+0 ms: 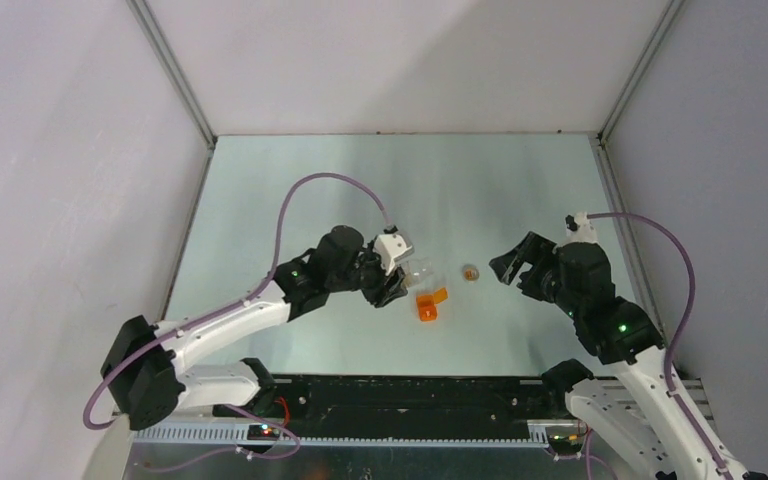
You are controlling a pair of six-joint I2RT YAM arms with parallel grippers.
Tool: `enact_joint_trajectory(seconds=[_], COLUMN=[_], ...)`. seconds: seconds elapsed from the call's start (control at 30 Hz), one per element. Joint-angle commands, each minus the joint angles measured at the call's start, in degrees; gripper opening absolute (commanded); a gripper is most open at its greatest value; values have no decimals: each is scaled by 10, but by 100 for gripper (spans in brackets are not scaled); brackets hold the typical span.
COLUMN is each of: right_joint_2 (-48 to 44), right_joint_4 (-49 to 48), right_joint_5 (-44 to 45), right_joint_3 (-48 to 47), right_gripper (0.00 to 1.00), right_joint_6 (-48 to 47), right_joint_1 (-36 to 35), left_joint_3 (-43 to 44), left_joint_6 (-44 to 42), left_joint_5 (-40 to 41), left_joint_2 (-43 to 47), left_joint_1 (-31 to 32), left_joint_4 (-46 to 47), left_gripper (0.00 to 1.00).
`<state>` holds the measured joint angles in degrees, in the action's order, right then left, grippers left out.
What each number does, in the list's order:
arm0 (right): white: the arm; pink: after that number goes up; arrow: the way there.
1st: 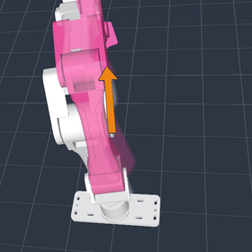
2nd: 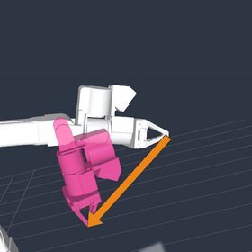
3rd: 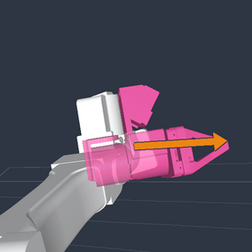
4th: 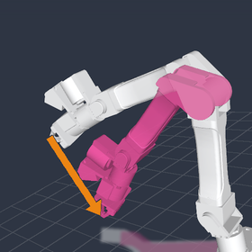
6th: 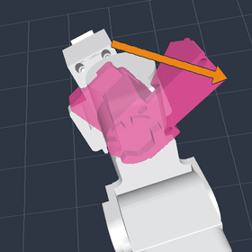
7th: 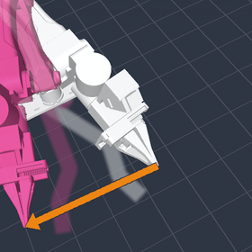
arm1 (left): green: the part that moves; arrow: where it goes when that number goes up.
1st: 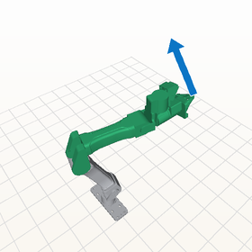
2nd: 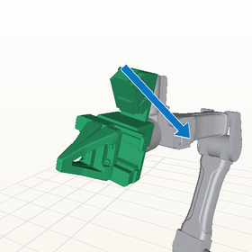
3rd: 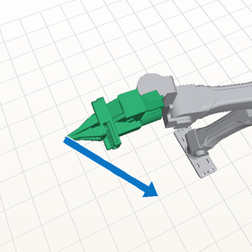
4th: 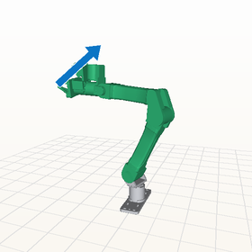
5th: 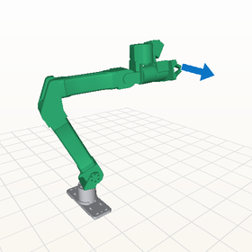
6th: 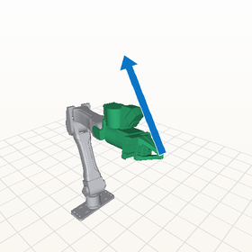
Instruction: Sort the pills into containers
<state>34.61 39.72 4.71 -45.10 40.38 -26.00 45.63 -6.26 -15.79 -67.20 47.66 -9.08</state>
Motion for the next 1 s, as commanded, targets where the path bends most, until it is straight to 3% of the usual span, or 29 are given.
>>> enact_joint_trajectory(seconds=[0.0, 0.27, 0.57, 0.97], right_joint_2=[13, 26, 51, 45], right_joint_4=[2, -31, -55, -56], right_joint_5=[-2, -15, -36, -40], right_joint_3=[2, 30, 42, 55], right_gripper=[82, 83, 82, 81], right_joint_6=[-21, -24, -21, -12], right_joint_1=[17, 27, 39, 64], left_joint_3=[-12, 22, 20, 109], left_joint_6=[-44, -110, -112, -136], left_joint_5=[37, 150, 180, 233], left_joint_2=[-42, -130, -145, -199], left_joint_1=[22, 74, 75, 100], left_joint_4=[16, -36, -10, -135], left_gripper=[0, 0, 0, 0])
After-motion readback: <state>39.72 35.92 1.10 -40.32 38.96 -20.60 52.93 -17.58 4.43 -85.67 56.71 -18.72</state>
